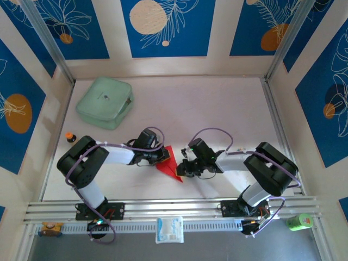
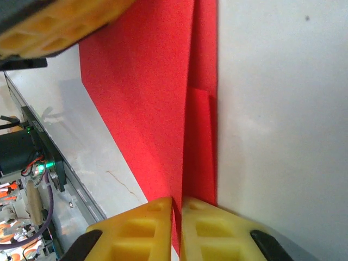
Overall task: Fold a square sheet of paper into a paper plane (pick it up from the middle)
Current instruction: Fourth fold the wing at the center of the table.
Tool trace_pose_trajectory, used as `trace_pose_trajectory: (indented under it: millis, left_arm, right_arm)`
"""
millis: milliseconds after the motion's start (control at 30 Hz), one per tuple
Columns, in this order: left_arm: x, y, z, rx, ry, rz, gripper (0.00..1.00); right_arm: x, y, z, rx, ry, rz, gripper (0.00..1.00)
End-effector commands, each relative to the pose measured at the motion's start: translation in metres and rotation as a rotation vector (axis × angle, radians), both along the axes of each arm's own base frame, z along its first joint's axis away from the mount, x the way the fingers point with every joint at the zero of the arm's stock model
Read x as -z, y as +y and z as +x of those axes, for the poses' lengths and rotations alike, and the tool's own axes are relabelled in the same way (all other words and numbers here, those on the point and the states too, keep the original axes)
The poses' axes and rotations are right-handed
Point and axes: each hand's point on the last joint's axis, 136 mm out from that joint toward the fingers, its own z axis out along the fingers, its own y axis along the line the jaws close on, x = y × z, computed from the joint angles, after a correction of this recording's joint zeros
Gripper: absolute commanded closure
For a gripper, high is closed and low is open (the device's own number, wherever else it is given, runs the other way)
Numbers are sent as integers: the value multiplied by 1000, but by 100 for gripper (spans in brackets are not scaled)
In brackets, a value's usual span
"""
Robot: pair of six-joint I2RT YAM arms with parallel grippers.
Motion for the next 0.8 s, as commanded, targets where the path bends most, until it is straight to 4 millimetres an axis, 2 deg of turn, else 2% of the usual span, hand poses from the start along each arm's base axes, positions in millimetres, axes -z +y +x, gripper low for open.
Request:
trace_pose_trajectory:
  millis: [0, 167, 367, 500, 633, 767]
  left_arm:
    - [23, 16, -12, -22, 51, 80, 98]
    - [22, 17, -11, -26, 49, 80, 98]
    - [22, 18, -12, -26, 50, 82, 98]
    - [22, 17, -12, -25, 50, 79, 98]
    - [21, 17, -11, -26, 47, 80, 98]
    - [22, 17, -12, -25, 49, 82, 98]
  right_arm:
    - [11, -9, -26, -37, 86, -24, 90]
    - [19, -13, -33, -41, 111, -42, 92]
    - [8, -14, -34, -45, 92, -38, 88]
    - [9, -19, -38, -51, 88, -56, 87]
    - [17, -22, -42, -52, 105, -65, 95]
    - [25, -23, -48, -61, 129, -89, 95]
